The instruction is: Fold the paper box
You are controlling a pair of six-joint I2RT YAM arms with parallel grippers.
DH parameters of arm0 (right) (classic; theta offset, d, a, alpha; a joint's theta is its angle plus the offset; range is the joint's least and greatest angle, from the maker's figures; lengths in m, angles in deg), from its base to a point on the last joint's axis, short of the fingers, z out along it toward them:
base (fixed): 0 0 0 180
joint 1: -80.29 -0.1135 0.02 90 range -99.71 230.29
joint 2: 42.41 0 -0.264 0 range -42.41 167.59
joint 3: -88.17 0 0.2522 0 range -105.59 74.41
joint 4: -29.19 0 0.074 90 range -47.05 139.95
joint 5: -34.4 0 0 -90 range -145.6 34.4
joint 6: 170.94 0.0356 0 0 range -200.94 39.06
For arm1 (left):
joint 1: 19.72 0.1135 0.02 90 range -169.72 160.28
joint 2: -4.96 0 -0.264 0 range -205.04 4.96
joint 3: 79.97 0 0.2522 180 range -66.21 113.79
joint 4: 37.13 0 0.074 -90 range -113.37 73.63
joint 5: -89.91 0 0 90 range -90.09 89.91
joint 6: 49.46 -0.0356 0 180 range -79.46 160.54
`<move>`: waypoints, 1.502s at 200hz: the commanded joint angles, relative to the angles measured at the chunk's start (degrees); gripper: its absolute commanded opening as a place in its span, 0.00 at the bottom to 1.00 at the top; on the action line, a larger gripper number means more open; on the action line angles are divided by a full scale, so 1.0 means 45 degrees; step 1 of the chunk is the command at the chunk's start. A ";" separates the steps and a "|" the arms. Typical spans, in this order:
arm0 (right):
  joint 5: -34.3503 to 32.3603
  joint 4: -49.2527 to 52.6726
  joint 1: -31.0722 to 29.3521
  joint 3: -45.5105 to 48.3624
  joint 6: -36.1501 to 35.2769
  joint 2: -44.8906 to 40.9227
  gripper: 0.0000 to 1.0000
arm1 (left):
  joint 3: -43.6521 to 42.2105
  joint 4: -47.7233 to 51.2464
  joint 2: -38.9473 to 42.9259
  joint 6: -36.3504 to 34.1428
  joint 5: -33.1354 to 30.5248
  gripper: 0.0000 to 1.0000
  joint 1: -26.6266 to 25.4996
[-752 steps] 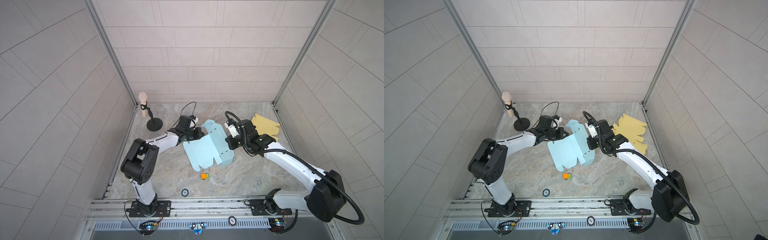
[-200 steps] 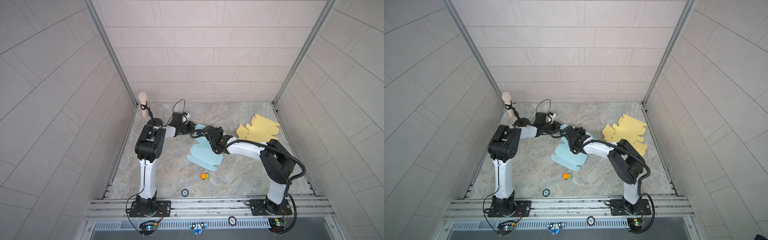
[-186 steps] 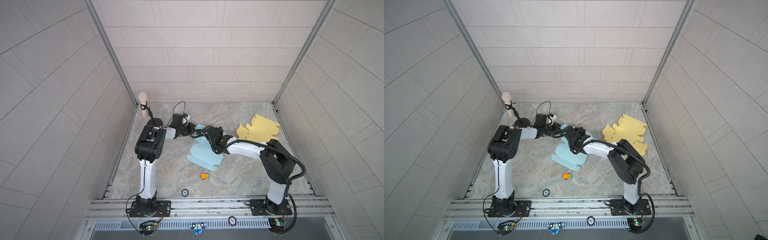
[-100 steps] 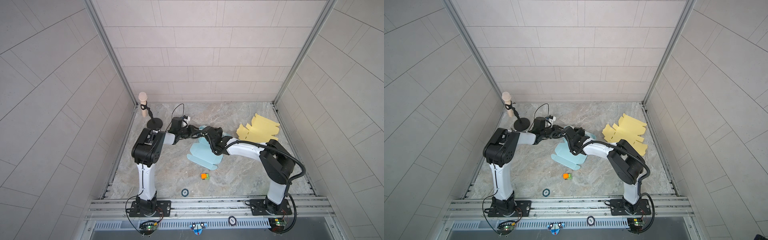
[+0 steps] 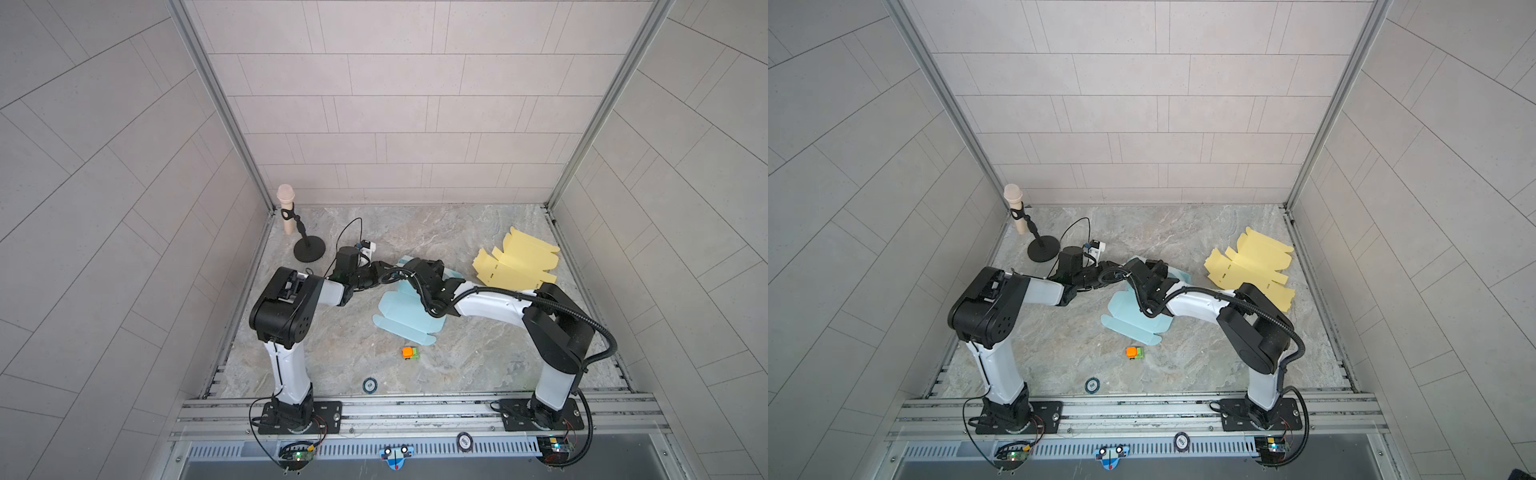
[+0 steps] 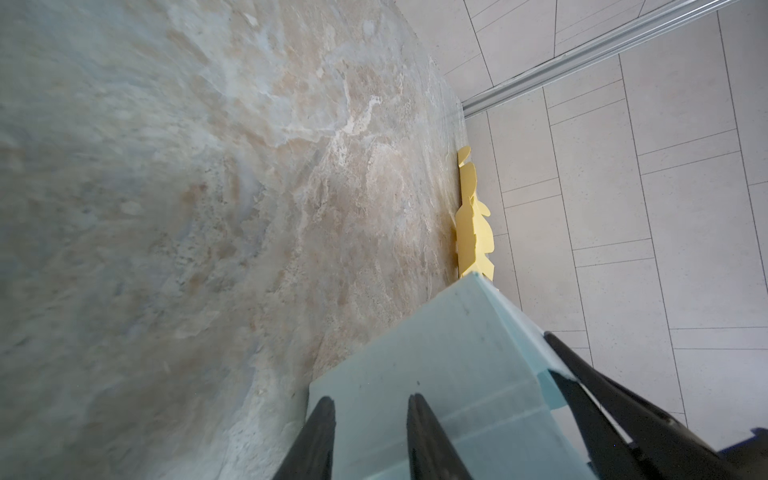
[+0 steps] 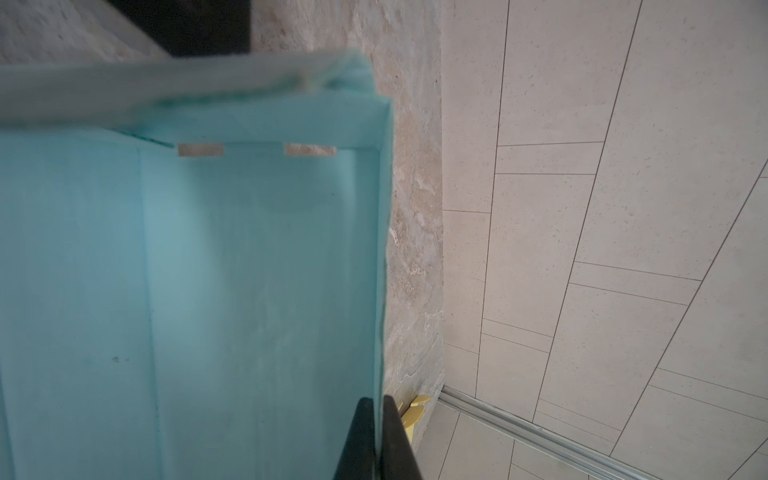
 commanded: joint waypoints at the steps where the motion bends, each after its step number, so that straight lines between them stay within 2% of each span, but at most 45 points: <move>1: 0.0100 0.0038 -0.0096 0.0045 0.0013 -0.0485 0.00 | -0.0477 -0.1167 0.0360 -0.0192 0.0161 0.34 -0.0100; 57: 0.0167 0.0067 -0.0155 0.0131 -0.0025 -0.0364 0.00 | -0.0972 -0.1514 0.0729 -0.0660 0.0108 0.39 -0.0106; 111: 0.0324 0.0030 -0.0190 0.0153 -0.0044 -0.0357 0.00 | -0.0863 -0.0993 0.0648 -0.1728 0.0130 0.53 -0.0115; 213: 0.0581 0.0278 -0.0322 0.0165 0.0161 -0.0410 0.00 | -0.1073 -0.2868 0.0221 -0.1988 0.0640 0.57 -0.0144; 264: -0.0166 -0.0758 -0.0718 0.0704 -0.0472 -0.0337 0.00 | -0.1204 -0.1730 0.0516 -0.2868 0.0070 0.56 -0.0157; 300: -0.0154 -0.0817 -0.0762 0.0914 -0.0406 -0.0564 0.00 | -0.1436 -0.1526 0.0842 -0.3447 -0.0277 0.56 -0.0266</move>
